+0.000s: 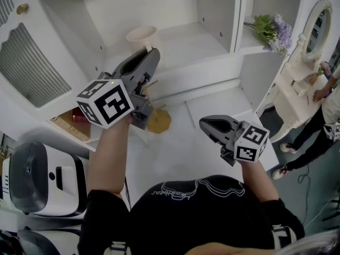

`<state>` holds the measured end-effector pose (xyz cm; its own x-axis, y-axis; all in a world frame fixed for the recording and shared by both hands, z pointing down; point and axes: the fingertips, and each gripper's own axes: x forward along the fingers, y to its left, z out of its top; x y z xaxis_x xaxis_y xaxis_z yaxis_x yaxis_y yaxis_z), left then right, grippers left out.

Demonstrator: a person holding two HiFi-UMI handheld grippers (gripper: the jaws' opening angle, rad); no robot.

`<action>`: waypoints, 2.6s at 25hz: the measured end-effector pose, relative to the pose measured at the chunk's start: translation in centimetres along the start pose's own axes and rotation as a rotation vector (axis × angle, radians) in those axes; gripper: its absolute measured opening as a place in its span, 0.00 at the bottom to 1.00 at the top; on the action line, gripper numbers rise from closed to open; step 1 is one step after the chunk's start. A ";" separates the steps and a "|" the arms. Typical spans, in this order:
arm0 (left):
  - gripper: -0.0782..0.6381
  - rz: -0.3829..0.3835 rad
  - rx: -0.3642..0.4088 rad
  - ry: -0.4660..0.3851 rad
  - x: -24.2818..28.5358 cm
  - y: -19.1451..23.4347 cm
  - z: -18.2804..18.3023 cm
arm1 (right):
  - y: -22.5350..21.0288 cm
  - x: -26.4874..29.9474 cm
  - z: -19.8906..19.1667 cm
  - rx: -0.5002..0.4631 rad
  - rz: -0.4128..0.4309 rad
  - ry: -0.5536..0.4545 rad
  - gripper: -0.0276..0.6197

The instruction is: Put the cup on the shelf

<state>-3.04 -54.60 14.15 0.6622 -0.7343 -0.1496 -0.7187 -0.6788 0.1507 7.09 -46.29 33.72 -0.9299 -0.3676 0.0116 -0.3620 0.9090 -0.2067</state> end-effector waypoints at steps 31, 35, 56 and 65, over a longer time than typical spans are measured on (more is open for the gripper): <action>0.38 0.008 0.071 0.113 -11.7 -7.2 -11.6 | 8.1 -2.2 0.7 -0.017 -0.065 -0.060 0.05; 0.38 -0.102 -0.002 0.137 -13.8 -9.6 -14.0 | 9.7 -2.5 0.8 -0.013 -0.074 -0.070 0.05; 0.12 -0.187 -0.124 0.165 -19.9 -13.0 -17.2 | 14.9 -2.0 -0.2 -0.009 -0.072 -0.069 0.05; 0.12 -0.164 -0.121 0.171 -20.1 -12.8 -17.0 | 15.2 -2.0 -0.1 -0.005 -0.068 -0.067 0.05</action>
<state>-3.61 -31.28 31.84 0.8013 -0.5981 -0.0155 -0.5752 -0.7772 0.2549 3.39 -31.72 30.61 -0.8968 -0.4406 -0.0402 -0.4245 0.8824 -0.2028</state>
